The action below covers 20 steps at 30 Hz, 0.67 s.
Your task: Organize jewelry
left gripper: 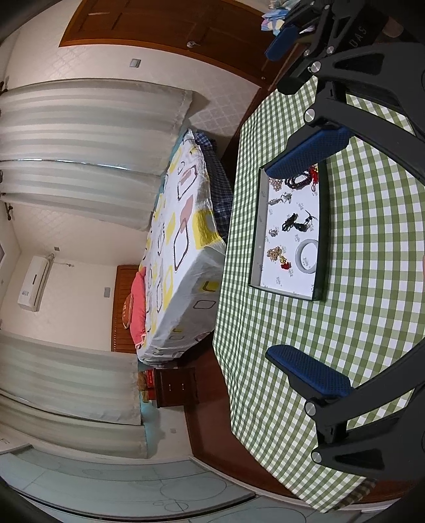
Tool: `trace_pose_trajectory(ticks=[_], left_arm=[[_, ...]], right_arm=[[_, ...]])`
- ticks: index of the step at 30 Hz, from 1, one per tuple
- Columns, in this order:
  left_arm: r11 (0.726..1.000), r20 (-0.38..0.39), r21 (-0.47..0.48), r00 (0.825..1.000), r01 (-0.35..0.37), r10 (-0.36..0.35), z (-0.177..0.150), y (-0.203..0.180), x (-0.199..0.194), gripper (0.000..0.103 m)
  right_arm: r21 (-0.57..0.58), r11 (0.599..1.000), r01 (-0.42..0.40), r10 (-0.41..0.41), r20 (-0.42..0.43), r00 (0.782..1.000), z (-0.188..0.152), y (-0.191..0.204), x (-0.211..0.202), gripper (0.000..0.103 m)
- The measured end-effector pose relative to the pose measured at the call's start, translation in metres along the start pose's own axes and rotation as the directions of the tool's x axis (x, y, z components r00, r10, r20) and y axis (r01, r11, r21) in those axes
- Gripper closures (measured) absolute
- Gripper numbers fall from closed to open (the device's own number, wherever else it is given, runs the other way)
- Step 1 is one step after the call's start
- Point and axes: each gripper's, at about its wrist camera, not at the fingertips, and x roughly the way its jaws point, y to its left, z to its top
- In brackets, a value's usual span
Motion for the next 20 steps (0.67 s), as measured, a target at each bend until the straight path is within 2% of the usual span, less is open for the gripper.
trace_pose_trajectory(ticks=[11,14,20], left_arm=[[1.0,-0.015,0.018,1.0,-0.025,0.025,-0.004,0.001,0.008,0.004],[0.999,-0.022,0.012,0.998,-0.053,0.053,-0.007,0.006,0.017,0.004],[0.997,-0.078,-0.003,0.994,-0.071,0.071,-0.013,0.019,0.039,0.004]], right_arm=[[-0.001,1.0,0.001,-0.001,-0.007,1.0,-0.003,-0.002,0.001,0.022],[0.005,1.0,0.005,-0.005,-0.016,1.0,-0.004,-0.005,0.006,0.022],[0.021,1.0,0.021,-0.02,-0.049,0.999,-0.011,-0.014,0.021,0.022]])
